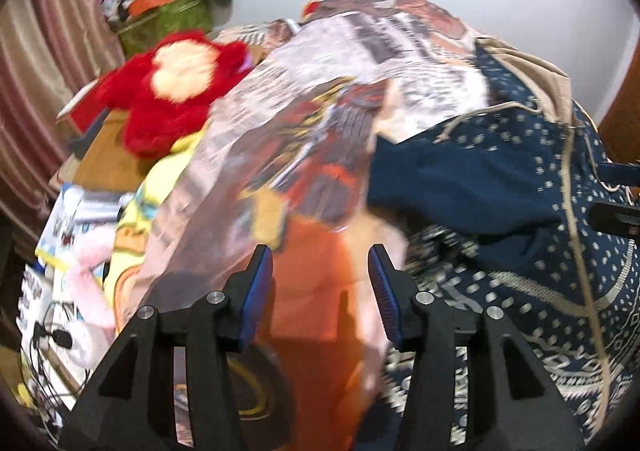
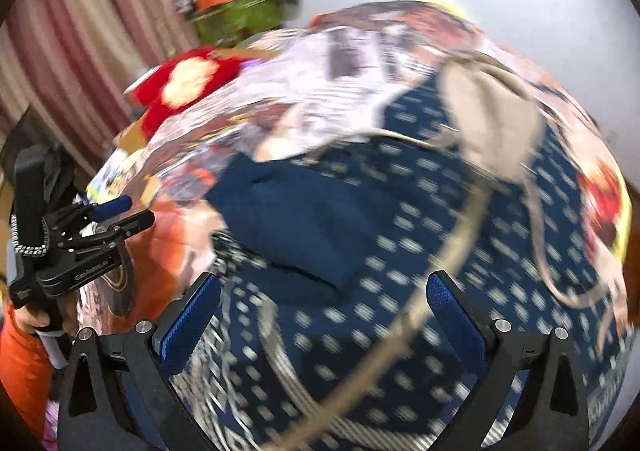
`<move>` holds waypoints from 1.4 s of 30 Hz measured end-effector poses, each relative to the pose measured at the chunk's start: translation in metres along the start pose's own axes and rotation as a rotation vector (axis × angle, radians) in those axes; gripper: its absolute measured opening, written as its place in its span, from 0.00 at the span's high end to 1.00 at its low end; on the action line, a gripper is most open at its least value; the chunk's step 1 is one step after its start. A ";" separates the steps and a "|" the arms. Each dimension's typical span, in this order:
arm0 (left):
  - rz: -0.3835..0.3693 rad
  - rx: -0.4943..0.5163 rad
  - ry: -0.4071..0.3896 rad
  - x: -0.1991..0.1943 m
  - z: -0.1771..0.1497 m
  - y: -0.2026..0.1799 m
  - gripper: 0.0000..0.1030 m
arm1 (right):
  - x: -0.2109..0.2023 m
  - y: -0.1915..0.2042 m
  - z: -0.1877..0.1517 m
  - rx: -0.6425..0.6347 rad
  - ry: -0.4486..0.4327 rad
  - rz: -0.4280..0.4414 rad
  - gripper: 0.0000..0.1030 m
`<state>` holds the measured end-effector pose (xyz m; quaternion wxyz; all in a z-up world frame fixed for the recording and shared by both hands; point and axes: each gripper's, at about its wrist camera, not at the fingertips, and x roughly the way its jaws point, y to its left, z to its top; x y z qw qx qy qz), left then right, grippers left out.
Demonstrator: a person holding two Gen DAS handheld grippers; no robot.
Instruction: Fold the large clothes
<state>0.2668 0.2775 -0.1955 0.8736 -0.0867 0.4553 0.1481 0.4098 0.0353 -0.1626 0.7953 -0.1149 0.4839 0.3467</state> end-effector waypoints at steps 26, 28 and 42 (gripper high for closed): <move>-0.144 0.066 0.101 0.046 -0.022 -0.031 0.49 | 0.128 0.055 0.051 0.059 0.035 0.054 0.86; -0.173 0.073 0.121 0.053 -0.017 -0.043 0.49 | 0.110 0.046 0.050 0.067 -0.004 0.053 0.86; -0.106 -0.006 0.136 0.082 0.000 -0.072 0.49 | -0.055 -0.055 0.016 0.233 -0.296 0.050 0.89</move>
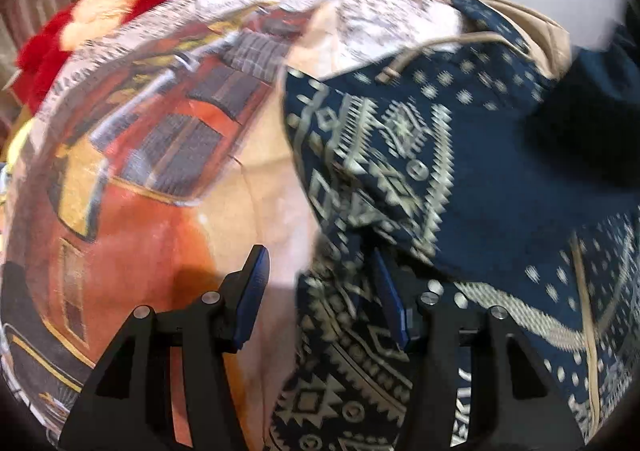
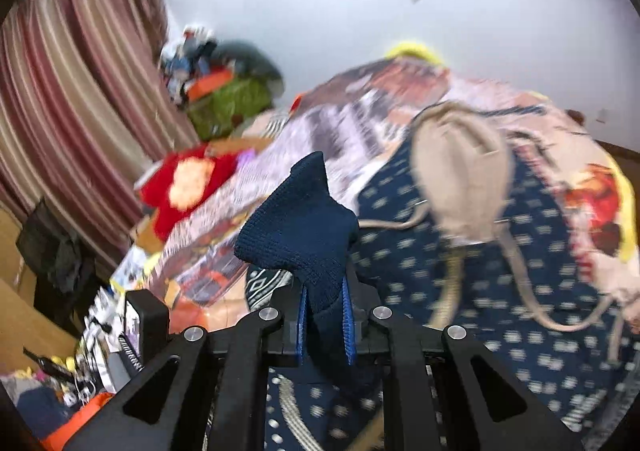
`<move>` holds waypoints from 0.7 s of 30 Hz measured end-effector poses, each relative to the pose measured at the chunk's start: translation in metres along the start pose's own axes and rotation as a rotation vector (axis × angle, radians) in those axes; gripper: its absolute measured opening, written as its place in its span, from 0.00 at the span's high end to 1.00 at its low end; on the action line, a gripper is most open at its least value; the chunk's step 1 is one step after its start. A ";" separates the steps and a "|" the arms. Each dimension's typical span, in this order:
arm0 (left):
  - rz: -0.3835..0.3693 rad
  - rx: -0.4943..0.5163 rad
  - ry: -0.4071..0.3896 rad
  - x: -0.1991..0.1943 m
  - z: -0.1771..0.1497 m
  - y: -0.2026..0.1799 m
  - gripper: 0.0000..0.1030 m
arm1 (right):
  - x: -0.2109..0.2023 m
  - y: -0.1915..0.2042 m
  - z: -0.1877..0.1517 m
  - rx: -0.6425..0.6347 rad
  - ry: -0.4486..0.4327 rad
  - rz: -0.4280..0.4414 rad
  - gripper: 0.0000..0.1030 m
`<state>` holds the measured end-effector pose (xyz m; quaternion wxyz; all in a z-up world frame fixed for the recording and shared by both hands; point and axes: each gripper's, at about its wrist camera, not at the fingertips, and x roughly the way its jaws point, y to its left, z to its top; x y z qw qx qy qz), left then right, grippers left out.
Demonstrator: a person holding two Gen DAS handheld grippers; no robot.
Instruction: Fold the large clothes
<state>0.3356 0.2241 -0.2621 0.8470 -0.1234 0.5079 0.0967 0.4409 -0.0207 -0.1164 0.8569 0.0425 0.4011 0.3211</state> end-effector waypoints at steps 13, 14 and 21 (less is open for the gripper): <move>0.227 -0.002 -0.095 -0.007 -0.005 -0.001 0.39 | -0.079 -0.124 -0.036 0.196 -0.038 -0.117 0.90; 0.230 0.001 -0.089 -0.006 -0.006 -0.002 0.39 | -0.075 -0.132 -0.044 0.202 -0.015 -0.131 0.90; 0.270 0.092 -0.040 0.002 -0.020 -0.017 0.38 | -0.046 -0.170 -0.089 0.279 0.146 -0.190 0.90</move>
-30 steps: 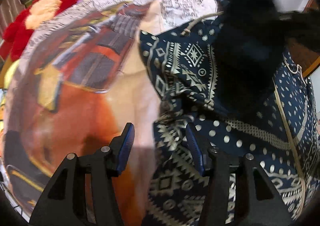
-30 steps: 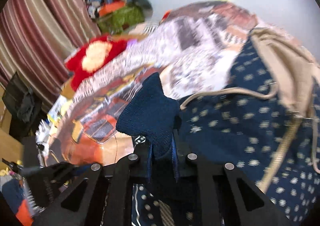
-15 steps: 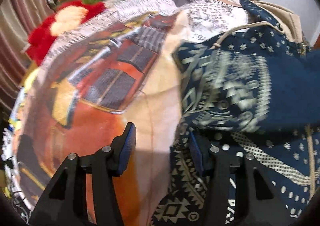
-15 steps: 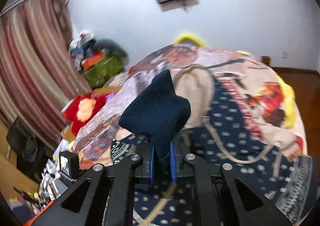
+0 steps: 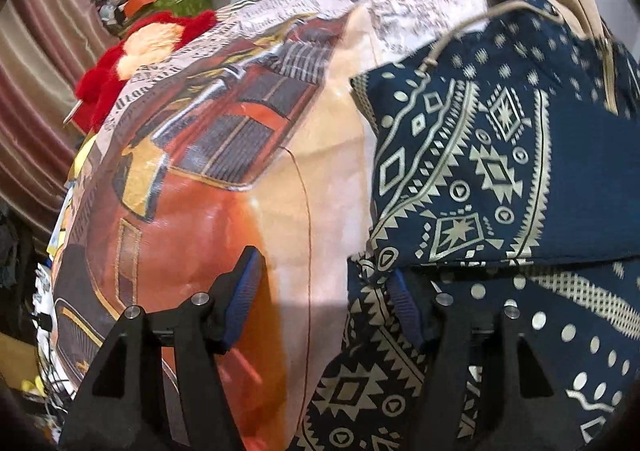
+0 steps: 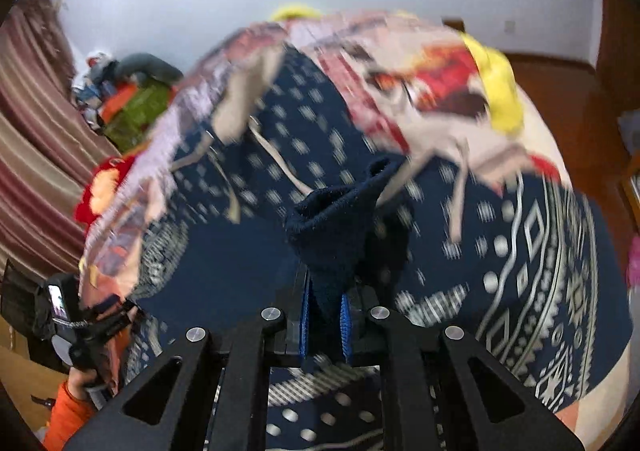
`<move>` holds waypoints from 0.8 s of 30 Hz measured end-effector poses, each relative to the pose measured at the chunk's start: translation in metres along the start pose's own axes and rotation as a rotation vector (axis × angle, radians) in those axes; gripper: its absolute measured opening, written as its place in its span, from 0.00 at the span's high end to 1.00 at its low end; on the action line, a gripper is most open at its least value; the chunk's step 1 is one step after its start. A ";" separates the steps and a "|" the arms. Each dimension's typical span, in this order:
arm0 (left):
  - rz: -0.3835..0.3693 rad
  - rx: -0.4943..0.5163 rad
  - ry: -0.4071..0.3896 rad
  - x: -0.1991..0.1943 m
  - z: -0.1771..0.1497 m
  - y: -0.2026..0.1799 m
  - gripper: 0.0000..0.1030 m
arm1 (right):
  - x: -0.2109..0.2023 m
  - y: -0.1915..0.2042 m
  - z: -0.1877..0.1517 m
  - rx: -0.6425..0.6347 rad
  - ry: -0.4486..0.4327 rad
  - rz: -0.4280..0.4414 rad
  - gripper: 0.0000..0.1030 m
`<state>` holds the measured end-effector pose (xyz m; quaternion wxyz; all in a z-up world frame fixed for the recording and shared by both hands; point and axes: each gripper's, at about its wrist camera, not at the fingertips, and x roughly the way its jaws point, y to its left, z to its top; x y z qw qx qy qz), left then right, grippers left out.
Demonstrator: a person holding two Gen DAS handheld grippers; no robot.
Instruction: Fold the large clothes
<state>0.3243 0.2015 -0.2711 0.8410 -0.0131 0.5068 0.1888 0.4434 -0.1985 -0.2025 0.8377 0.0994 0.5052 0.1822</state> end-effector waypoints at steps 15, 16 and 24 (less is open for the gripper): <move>0.001 0.094 0.057 -0.016 -0.016 -0.001 0.38 | -0.001 -0.039 -0.021 0.072 0.204 -0.047 0.90; -0.008 0.108 0.050 -0.023 -0.016 -0.001 0.38 | -0.005 -0.038 -0.023 0.064 0.208 -0.049 0.90; -0.078 0.168 -0.063 -0.084 0.005 -0.022 0.37 | -0.039 -0.038 -0.032 0.000 0.178 -0.082 0.89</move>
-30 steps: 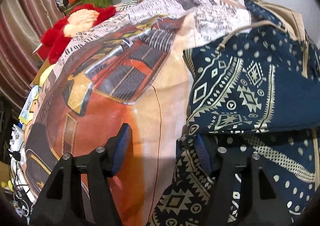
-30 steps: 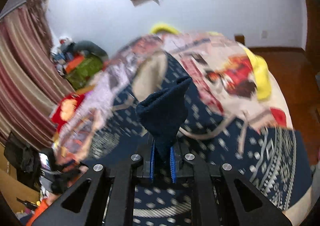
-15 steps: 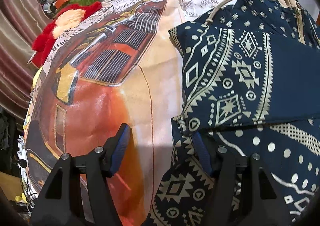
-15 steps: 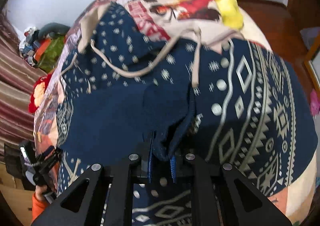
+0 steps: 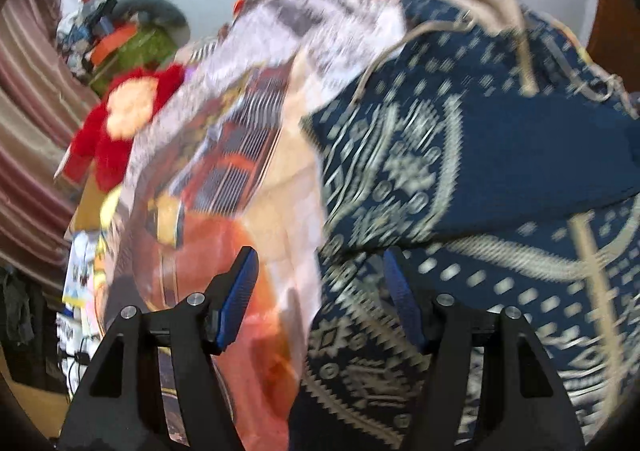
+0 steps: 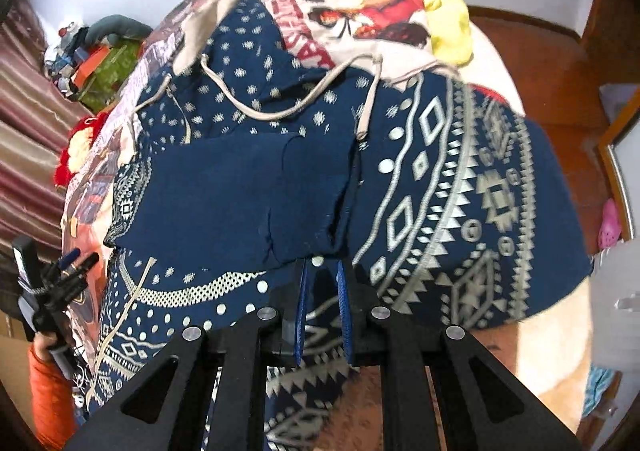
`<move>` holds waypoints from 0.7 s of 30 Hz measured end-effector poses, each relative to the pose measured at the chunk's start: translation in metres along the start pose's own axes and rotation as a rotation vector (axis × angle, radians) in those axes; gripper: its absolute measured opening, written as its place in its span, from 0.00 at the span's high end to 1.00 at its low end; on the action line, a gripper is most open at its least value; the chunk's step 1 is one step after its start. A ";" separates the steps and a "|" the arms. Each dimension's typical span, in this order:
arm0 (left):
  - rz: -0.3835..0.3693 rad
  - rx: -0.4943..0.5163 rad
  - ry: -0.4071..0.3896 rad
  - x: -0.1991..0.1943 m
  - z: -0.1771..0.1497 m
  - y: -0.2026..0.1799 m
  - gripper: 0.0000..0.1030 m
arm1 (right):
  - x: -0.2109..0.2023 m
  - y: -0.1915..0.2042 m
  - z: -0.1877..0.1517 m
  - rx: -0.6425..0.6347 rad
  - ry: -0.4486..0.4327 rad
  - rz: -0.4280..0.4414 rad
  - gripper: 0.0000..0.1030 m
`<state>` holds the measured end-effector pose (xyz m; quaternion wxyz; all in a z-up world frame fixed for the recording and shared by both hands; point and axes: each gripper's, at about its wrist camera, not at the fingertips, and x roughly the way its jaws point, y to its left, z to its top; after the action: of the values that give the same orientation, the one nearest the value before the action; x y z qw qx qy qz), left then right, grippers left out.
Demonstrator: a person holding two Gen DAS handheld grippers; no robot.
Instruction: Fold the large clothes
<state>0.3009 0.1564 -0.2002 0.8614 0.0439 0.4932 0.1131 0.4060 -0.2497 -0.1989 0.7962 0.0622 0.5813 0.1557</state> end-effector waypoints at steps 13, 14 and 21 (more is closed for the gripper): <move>-0.261 0.026 -0.062 -0.025 0.074 -0.088 0.27 | -0.067 -0.089 -0.021 0.306 -0.178 0.035 0.89; -0.286 0.037 -0.047 -0.021 0.077 -0.099 0.27 | -0.069 -0.098 -0.023 0.327 -0.180 0.032 0.89; -0.349 0.127 0.062 0.017 0.081 -0.165 0.27 | -0.058 -0.150 -0.043 0.456 -0.130 0.038 0.89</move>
<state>0.4037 0.0029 -0.2046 0.8477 0.0084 0.5260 -0.0679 0.3761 -0.4135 -0.2024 0.7942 0.2614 0.5477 0.0311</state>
